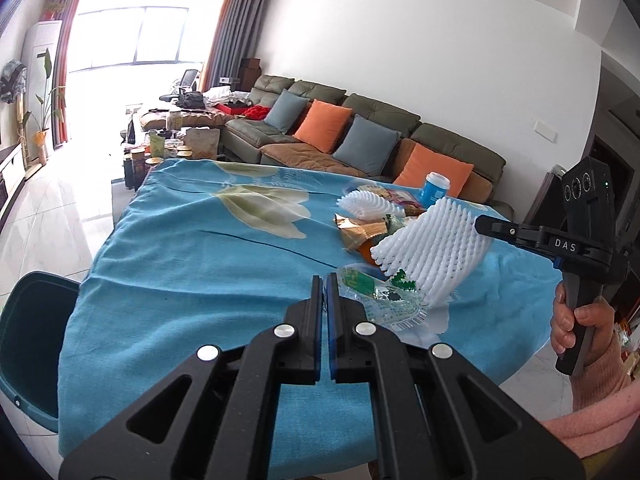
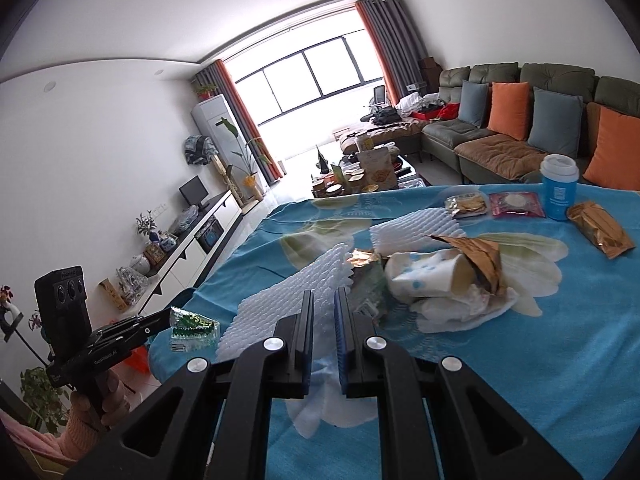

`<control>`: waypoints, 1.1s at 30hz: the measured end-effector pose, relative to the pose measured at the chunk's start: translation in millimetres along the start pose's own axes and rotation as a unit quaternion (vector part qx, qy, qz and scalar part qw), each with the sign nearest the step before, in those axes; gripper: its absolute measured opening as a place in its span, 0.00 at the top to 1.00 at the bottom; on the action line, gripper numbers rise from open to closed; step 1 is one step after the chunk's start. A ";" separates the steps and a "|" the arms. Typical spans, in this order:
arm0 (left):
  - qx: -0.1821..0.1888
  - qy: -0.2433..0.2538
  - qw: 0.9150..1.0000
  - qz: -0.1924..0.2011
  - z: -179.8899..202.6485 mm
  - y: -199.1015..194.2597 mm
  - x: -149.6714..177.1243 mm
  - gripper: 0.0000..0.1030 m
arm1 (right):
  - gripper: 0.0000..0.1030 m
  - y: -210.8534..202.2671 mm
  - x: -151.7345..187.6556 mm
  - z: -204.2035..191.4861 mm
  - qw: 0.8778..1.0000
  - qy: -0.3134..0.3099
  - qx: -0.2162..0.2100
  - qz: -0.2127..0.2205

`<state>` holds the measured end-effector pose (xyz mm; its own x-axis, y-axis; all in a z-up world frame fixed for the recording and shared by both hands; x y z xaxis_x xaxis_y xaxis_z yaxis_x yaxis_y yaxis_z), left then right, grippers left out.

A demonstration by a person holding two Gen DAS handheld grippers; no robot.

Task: Collect trash
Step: 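Grasp the clear plastic wrapper with the left tool while the right grasps the foam net, then drop the wrapper into the bin with the left tool while the right drops the net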

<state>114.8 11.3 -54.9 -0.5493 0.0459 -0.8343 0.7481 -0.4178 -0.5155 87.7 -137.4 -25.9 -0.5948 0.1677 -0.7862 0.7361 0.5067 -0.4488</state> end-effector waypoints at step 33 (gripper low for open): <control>-0.222 -0.139 0.964 0.055 -217.9 -115.8 12.8 0.97 | 0.91 162.8 -1.2 -166.8 0.979 -0.107 -0.141 -0.099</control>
<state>102.2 258.0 -48.5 -0.4900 -0.2476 -0.8358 0.8591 0.0256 -0.5112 154.4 85.9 -27.2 -0.6131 -0.1227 -0.7804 0.4775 0.7295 -0.4898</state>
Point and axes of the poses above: each gripper's, at about its wrist camera, not at the fingertips, and y roughly the way its jaws point, z to its right, x to its underside, the point moved 9 cm from there along y, roughly the way its jaws point, and after that the axes turned 5 degrees about -x, right-handed, at the moved point
